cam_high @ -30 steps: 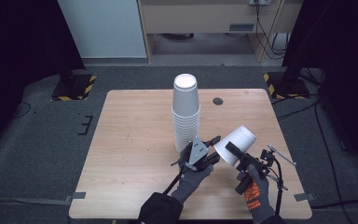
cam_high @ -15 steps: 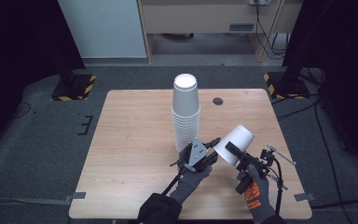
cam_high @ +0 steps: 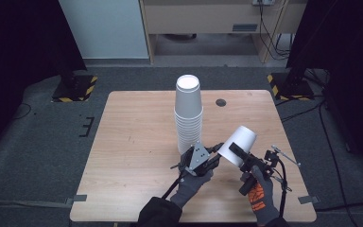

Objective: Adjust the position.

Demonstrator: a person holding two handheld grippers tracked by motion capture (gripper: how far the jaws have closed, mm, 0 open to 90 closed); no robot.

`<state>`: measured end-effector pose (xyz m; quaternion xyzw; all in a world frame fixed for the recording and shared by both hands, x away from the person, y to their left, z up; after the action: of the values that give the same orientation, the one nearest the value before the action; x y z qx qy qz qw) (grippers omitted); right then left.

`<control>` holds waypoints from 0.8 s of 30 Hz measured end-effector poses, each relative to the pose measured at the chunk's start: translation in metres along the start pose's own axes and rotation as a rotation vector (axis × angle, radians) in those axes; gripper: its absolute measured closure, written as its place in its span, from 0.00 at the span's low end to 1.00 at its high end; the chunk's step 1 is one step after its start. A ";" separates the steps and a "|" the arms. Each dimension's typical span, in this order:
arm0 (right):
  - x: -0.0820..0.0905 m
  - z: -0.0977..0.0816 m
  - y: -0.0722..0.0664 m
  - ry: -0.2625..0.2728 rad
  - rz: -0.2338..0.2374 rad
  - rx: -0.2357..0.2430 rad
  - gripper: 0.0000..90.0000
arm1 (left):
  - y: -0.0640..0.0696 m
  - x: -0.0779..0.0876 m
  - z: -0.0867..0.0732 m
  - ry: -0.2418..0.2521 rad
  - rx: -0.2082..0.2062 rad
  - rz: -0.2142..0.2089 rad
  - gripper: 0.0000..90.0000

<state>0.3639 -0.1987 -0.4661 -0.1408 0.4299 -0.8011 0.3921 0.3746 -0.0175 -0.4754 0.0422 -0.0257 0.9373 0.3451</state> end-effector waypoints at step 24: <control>-0.002 -0.001 0.002 -0.022 -0.004 0.015 0.13 | -0.002 0.005 -0.003 -0.001 0.009 -0.018 0.86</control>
<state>0.3658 -0.1971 -0.4680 -0.1477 0.4190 -0.8035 0.3963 0.3725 -0.0124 -0.4775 0.0443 -0.0215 0.9341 0.3535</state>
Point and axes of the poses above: each handheld gripper's, and its own axes: x roughly backward along the jaws, z roughly out of its top, y roughly to its right, the point moved 3 cm from there along -x, roughly forward along the jaws, and after that the axes turned 12 degrees about z, right-handed, at the moved point
